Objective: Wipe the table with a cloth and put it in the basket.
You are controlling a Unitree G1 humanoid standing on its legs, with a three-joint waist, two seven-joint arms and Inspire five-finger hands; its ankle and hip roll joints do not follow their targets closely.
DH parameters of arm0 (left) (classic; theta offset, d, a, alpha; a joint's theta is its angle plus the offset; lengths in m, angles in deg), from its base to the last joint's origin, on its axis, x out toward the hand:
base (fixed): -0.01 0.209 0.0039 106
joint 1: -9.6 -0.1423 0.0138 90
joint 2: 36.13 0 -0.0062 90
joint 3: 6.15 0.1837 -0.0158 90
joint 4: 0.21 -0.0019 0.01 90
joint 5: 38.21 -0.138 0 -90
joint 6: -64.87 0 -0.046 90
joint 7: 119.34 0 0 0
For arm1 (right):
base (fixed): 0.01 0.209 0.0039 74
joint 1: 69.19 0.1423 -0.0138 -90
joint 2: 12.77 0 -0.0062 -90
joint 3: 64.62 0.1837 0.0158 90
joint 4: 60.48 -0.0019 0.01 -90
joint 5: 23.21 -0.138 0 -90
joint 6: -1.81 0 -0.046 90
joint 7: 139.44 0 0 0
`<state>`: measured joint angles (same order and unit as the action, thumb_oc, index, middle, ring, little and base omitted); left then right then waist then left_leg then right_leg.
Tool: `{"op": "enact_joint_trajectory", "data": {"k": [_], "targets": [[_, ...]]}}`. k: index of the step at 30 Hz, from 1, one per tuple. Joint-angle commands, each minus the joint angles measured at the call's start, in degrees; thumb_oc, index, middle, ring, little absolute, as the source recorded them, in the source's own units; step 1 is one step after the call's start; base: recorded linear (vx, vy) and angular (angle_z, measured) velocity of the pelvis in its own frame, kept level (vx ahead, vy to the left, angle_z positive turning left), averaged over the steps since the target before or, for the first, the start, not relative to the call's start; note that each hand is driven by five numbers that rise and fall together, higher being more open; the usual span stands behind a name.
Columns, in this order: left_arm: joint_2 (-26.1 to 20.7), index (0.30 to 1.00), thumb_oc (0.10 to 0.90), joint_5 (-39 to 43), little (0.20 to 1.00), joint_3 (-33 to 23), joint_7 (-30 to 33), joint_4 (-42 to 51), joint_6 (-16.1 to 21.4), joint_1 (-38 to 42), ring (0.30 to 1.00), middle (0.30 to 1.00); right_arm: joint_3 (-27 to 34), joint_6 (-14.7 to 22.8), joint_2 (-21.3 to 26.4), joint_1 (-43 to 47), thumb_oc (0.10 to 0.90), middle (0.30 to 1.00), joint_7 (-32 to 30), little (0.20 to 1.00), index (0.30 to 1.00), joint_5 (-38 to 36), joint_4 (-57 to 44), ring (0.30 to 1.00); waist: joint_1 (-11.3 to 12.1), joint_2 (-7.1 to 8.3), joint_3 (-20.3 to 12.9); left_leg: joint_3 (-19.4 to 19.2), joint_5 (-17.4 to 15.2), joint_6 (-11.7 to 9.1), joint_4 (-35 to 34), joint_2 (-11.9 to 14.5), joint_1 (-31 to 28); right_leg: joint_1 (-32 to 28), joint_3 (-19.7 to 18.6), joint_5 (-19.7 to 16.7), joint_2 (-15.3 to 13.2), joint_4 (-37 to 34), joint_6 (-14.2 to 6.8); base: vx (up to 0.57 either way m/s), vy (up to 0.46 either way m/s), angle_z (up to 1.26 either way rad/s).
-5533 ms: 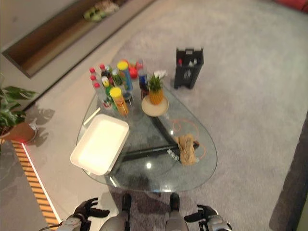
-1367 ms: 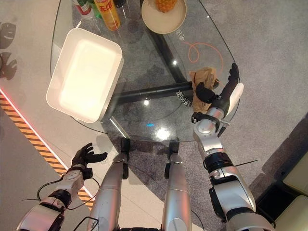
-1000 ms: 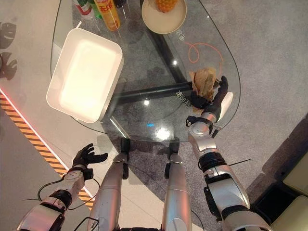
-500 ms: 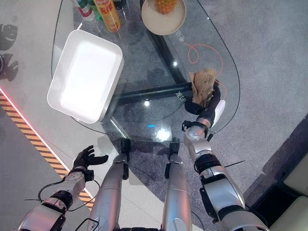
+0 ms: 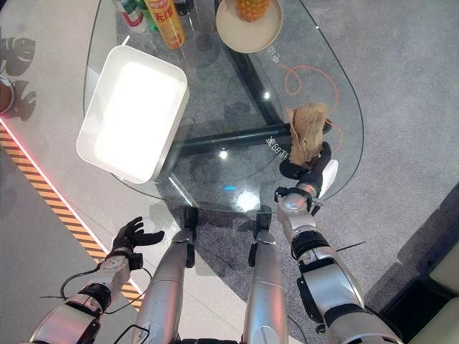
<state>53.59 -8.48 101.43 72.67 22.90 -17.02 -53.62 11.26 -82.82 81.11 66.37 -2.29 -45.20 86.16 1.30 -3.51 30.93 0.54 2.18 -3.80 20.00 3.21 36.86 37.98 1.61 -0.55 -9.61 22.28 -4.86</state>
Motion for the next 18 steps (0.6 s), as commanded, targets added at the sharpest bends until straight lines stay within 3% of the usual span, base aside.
{"op": "enact_joint_trajectory", "data": {"k": [1, 18], "targets": [[-0.36, 0.9, 0.8, 0.9, 0.9, 1.47, 1.6, -1.67, 1.67, -1.18, 0.9, 0.9, 0.88, 2.11, 2.74, 3.01, 0.8, 0.9, -0.59, 0.9, 0.9, 1.79, -1.7, 0.9, 0.33, -0.73, -1.14, -1.35, -1.96, 3.34, 2.84, -2.41, 1.11, -0.29, 3.77, 0.57, 1.15, 1.27, 3.47, 0.0, 0.0, 0.0], [0.25, 0.9, 0.8, 0.92, 0.9, 2.72, 1.66, -1.93, 1.22, -0.55, 0.9, 0.9, -1.15, 0.02, 4.09, 8.47, 0.8, 0.9, -1.0, 0.9, 0.9, 3.5, 1.73, 0.9, 1.21, -1.63, -1.14, -1.29, -1.98, 3.4, 2.82, -2.89, 0.87, -0.14, 4.14, 0.69, 1.04, 1.71, 3.5, 0.0, 0.0, 0.0]]}}
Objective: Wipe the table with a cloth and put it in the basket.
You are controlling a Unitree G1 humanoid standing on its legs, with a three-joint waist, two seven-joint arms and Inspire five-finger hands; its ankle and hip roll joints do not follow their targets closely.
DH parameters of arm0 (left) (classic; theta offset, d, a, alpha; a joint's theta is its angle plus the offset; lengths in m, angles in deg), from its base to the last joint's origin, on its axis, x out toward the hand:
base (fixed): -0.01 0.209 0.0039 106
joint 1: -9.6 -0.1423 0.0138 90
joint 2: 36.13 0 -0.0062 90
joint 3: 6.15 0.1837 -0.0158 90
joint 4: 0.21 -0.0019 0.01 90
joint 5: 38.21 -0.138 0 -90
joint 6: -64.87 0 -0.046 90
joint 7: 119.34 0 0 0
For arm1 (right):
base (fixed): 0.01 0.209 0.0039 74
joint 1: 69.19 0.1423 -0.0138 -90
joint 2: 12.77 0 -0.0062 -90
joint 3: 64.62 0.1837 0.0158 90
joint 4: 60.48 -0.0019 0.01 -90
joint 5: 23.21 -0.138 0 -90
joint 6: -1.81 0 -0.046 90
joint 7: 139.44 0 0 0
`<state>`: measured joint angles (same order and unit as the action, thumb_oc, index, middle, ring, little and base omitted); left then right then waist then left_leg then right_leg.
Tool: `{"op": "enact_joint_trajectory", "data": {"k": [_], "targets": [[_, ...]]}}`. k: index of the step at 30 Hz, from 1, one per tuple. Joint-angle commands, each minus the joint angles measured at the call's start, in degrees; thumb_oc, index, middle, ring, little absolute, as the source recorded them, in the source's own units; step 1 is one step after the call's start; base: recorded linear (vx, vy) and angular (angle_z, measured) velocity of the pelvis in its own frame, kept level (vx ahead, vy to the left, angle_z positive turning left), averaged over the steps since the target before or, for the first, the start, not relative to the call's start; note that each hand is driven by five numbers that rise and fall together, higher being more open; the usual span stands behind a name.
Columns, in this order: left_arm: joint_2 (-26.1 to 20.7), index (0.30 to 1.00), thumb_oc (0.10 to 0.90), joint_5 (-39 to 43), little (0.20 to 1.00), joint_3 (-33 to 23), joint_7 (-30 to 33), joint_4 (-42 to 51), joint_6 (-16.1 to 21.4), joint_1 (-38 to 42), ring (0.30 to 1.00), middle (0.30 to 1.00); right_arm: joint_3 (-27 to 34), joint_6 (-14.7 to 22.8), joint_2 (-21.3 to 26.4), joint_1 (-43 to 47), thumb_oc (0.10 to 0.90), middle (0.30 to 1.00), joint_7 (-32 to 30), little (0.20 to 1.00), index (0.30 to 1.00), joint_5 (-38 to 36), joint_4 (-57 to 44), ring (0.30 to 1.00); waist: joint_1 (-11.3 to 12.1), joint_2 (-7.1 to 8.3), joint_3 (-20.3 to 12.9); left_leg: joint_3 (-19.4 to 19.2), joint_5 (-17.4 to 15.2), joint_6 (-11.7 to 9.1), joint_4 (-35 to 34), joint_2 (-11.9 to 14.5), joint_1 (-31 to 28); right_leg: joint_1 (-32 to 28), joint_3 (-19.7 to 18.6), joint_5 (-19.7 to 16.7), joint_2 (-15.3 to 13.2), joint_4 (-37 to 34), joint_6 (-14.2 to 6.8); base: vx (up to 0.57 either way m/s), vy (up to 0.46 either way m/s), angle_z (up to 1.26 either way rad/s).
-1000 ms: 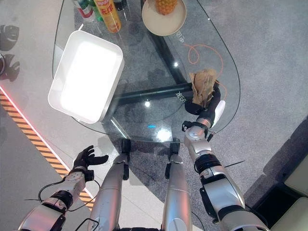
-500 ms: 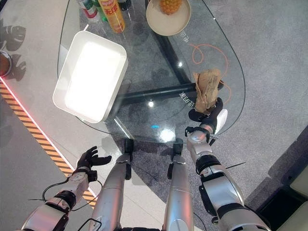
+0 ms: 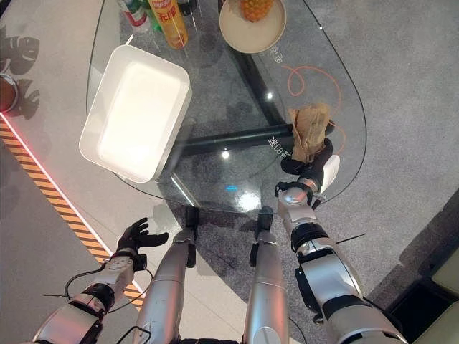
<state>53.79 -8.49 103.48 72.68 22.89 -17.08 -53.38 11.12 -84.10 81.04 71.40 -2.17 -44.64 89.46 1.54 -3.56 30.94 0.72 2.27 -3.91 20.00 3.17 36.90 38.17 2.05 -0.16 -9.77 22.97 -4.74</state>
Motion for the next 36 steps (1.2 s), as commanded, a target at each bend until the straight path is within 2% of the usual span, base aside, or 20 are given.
{"op": "enact_joint_trajectory", "data": {"k": [1, 17, 18, 19, 20, 21, 36], "targets": [[0.08, 0.9, 0.8, 0.94, 0.9, 0.67, 1.61, -1.95, 1.26, -0.81, 0.9, 0.9, -0.98, 1.13, 4.27, 3.72, 0.8, 0.9, -1.05, 0.9, 0.9, 3.1, -1.4, 0.9, 1.0, -1.63, -1.15, -1.49, -2.06, 3.51, 2.76, -2.85, 0.75, -0.33, 3.71, 0.31, 1.22, 1.07, 3.38, 0.0, 0.0, 0.0], [0.38, 0.9, 0.8, 1.11, 0.9, 1.24, 1.2, -1.9, 1.16, -0.97, 0.9, 0.9, -2.03, -2.39, 4.41, 6.87, 0.8, 0.9, -0.76, 0.9, 0.9, 1.47, 1.43, 0.9, 1.86, -2.35, -1.15, -1.32, -2.02, 3.65, 2.79, -3.12, 0.87, -0.04, 4.07, 0.5, 0.93, 1.49, 3.48, 0.0, 0.002, 0.01], [0.4, 0.9, 0.8, 1.13, 0.9, 1.33, 1.16, -2.02, 1.2, -0.93, 0.9, 0.9, -2.14, -2.62, 4.48, 7.06, 0.569, 0.702, -0.72, 0.669, 0.702, 1.47, 1.87, 0.702, 1.92, -2.39, -1.15, -1.3, -2.02, 3.65, 2.76, -3.14, 0.83, -0.09, 4.14, 0.52, 0.87, 1.47, 3.49, 0.0, 0.0, 0.0], [0.44, 0.9, 0.8, 1.11, 0.9, 1.33, 1.04, -2.17, 1.35, -0.99, 0.9, 0.9, -2.23, -2.86, 4.53, 7.17, 0.391, 0.549, -0.61, 0.491, 0.549, 1.36, 2.12, 0.549, 1.93, -2.44, -1.15, -1.3, -2.0, 3.66, 2.69, -3.17, 0.76, -0.12, 4.16, 0.51, 0.85, 1.43, 3.51, 0.0, 0.0, 0.0], [0.47, 0.9, 0.8, 1.13, 0.9, 1.41, 1.03, -2.12, 1.34, -1.05, 0.9, 0.9, -2.24, -3.16, 4.54, 7.23, 0.141, 0.335, -0.52, 0.241, 0.335, 1.37, 2.48, 0.335, 1.98, -2.52, -1.15, -1.27, -2.0, 3.68, 2.69, -3.2, 0.74, -0.1, 4.16, 0.5, 0.82, 1.49, 3.5, 0.0, 0.0, 0.0], [0.6, 0.9, 0.8, 1.11, 0.9, 1.46, 1.09, -2.05, 1.37, -1.13, 0.9, 0.9, -2.21, -3.39, 4.43, 7.26, 0.1, 0.3, -0.61, 0.2, 0.3, 1.38, 2.88, 0.3, 2.04, -2.6, -1.15, -1.26, -1.95, 3.67, 2.65, -3.21, 0.74, -0.12, 4.18, 0.46, 0.77, 1.44, 3.5, 0.0, 0.0, 0.0], [0.94, 0.9, 0.8, 1.48, 0.9, 2.1, 1.32, -1.9, 1.16, -0.96, 0.9, 0.9, -2.24, -4.01, 4.14, 7.4, 0.1, 0.3, -0.96, 0.2, 0.3, 1.86, 4.9, 0.3, 2.13, -2.79, -1.15, -1.21, -1.9, 3.84, 2.73, -3.29, 1.41, 0.6, 4.17, 0.38, 0.92, 1.69, 3.48, 0.0, 0.0, 0.0]]}}
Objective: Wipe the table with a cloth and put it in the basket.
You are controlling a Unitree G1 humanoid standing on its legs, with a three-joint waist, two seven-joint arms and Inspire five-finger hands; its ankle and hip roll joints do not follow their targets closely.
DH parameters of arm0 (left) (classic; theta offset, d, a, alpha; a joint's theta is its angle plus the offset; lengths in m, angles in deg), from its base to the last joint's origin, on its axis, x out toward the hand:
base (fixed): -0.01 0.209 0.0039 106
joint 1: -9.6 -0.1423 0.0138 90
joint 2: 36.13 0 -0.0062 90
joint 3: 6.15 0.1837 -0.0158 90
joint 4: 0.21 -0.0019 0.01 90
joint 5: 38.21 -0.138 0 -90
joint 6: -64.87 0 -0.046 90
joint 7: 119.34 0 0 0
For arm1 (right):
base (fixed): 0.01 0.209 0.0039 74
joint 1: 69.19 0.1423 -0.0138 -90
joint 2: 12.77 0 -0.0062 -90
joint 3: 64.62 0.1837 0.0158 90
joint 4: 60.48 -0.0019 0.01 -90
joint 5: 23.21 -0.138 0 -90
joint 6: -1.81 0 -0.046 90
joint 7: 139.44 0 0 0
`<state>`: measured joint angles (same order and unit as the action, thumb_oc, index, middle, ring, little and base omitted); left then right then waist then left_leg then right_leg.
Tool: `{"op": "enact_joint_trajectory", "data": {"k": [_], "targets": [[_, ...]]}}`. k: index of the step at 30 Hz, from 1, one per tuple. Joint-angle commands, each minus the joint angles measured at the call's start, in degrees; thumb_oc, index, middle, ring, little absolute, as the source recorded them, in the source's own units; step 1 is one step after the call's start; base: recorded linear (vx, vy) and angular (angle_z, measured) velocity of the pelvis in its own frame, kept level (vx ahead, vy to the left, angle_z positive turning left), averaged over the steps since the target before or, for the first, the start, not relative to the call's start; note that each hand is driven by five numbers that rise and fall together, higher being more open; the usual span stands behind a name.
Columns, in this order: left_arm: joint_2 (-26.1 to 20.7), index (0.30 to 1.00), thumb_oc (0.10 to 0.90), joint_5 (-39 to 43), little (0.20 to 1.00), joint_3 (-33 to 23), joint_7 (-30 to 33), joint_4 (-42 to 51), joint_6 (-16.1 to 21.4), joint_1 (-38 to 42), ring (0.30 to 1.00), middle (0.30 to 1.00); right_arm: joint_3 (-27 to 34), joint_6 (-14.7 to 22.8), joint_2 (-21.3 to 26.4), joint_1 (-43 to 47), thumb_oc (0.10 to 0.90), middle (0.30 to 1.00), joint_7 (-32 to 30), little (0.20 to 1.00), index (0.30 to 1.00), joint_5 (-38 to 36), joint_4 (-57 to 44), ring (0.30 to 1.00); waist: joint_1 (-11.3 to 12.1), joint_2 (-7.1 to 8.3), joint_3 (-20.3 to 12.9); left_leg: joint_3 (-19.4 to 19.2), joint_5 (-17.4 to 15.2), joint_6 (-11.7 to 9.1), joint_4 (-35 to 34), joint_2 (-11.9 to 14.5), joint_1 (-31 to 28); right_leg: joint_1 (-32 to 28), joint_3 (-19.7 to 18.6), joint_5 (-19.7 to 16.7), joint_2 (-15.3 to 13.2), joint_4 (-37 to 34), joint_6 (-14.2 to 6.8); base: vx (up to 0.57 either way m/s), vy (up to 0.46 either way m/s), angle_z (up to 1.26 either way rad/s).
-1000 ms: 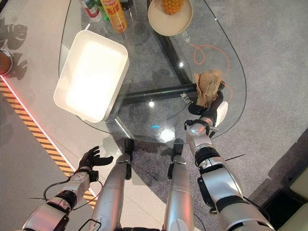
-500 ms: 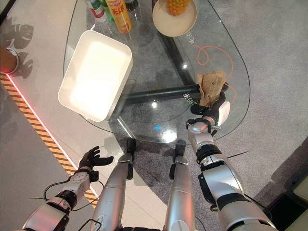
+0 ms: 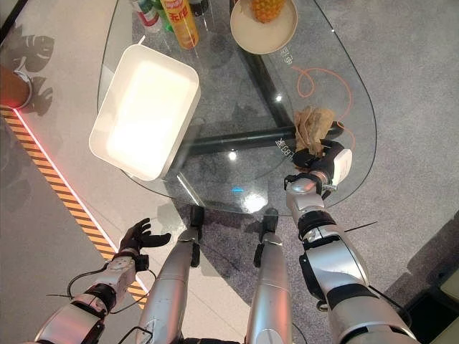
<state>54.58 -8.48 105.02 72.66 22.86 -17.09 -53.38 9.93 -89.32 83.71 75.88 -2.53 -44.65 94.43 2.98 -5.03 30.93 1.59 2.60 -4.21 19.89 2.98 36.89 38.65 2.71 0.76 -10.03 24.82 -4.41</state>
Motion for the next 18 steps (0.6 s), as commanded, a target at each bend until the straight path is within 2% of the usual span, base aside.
{"op": "enact_joint_trajectory", "data": {"k": [1, 18], "targets": [[0.15, 0.9, 0.8, 1.43, 0.9, 0.52, 1.36, -1.83, 1.12, -0.94, 0.9, 0.9, -1.04, 1.08, 1.46, 2.98, 0.1, 0.3, -0.58, 0.2, 0.3, 1.95, 0.04, 0.3, 0.71, -1.34, -1.14, -2.07, -2.24, 4.14, 2.86, -3.11, 1.43, 0.15, 3.51, -0.54, 1.19, -0.13, 3.14, 0.0, 0.0, 0.0], [0.07, 0.9, 0.8, 1.5, 0.9, 0.86, 1.41, -1.94, 1.2, -0.46, 0.9, 0.9, -1.67, 0.22, 2.31, 3.52, 0.1, 0.3, 0.79, 0.2, 0.3, 3.06, 1.92, 0.3, 0.76, -1.23, -1.14, -2.04, -1.98, 4.15, 2.24, -3.09, 1.1, -0.16, 3.82, -0.92, 1.15, -0.8, 2.96, 0.0, 0.0, 0.0]]}}
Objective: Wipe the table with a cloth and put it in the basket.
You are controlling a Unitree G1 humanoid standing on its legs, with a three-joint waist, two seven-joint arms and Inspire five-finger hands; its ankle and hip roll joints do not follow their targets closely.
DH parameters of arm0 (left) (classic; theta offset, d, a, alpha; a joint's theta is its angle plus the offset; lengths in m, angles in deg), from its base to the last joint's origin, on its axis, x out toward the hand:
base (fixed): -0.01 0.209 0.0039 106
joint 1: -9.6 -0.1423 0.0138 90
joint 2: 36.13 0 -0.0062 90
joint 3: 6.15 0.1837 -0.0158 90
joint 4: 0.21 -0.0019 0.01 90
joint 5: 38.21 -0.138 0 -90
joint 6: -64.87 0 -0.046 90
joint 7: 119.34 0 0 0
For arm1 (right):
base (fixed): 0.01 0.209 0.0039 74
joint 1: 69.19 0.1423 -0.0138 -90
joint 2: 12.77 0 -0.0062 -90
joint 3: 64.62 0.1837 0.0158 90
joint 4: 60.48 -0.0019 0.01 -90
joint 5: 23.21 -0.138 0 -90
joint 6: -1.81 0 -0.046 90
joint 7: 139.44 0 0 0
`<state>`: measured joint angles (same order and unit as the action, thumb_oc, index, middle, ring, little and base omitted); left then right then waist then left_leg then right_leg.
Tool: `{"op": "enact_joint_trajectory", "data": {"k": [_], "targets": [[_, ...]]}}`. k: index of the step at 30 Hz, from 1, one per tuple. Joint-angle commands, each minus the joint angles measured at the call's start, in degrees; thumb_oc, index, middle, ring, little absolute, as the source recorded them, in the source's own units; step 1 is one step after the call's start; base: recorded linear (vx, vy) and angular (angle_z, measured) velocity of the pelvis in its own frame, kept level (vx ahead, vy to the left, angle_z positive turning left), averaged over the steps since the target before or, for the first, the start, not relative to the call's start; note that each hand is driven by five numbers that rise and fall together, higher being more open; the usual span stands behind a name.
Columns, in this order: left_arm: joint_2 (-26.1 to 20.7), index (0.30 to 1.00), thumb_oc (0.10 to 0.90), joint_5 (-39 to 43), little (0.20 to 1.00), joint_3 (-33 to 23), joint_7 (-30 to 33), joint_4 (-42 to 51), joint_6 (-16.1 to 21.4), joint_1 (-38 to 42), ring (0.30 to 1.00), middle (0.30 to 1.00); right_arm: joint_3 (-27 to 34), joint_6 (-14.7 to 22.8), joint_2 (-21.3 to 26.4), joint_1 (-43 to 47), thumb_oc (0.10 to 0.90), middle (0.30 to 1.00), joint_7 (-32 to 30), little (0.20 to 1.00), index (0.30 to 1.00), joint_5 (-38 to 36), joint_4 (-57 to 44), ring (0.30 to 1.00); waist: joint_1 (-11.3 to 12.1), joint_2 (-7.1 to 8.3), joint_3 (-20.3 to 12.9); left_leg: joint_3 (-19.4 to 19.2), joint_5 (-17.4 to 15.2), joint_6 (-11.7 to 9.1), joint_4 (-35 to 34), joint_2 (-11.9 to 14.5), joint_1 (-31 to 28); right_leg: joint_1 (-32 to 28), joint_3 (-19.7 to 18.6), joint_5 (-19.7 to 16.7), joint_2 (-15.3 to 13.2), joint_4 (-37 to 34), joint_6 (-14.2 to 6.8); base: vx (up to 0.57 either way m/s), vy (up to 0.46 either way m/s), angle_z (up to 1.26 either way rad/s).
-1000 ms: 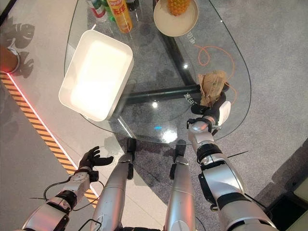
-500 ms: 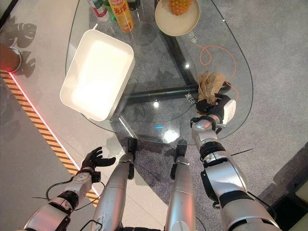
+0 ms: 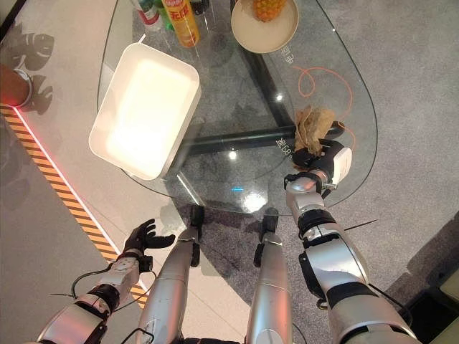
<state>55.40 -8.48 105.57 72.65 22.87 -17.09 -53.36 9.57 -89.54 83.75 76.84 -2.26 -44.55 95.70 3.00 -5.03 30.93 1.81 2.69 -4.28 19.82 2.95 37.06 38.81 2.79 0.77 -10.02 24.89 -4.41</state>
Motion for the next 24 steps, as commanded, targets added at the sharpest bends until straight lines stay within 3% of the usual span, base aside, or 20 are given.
{"op": "enact_joint_trajectory", "data": {"k": [1, 11, 24], "targets": [[-0.74, 0.9, 0.8, 1.61, 0.9, 0.34, 1.48, -1.92, 1.11, -0.41, 0.9, 0.9, -1.35, 0.52, 2.37, 2.63, 0.1, 0.3, 0.71, 0.2, 0.3, 3.06, 0.74, 0.3, 0.73, -1.22, -1.14, -2.27, -2.03, 4.21, 2.29, -3.01, 0.91, -0.33, 3.76, -0.97, 1.11, -0.89, 2.93, 0.0, 0.0, 0.0], [-0.66, 0.9, 0.8, 1.2, 0.9, 0.5, 1.69, -1.05, 0.88, -0.41, 0.9, 0.9, -2.48, 0.93, 2.42, 5.35, 0.1, 0.3, 1.12, 0.2, 0.3, 3.44, -0.13, 0.3, 1.39, -1.42, -1.14, -2.11, -1.71, 4.22, 1.58, -3.11, 0.89, -0.25, 4.21, -1.17, 1.09, -1.22, 2.76, -0.01, -0.001, 0.01], [-0.18, 0.9, 0.8, 1.44, 0.9, 1.14, 2.02, 0.93, 0.32, -1.12, 0.9, 0.9, -7.93, -1.55, -0.26, 10.35, 0.1, 0.3, 2.19, 0.2, 0.3, 5.63, -8.58, 0.3, 2.34, -2.02, -1.14, -2.16, -0.77, 3.69, -0.04, -3.42, 0.18, -0.8, 4.66, -1.32, 0.98, -2.4, 3.03, 0.0, 0.006, 0.0]]}}
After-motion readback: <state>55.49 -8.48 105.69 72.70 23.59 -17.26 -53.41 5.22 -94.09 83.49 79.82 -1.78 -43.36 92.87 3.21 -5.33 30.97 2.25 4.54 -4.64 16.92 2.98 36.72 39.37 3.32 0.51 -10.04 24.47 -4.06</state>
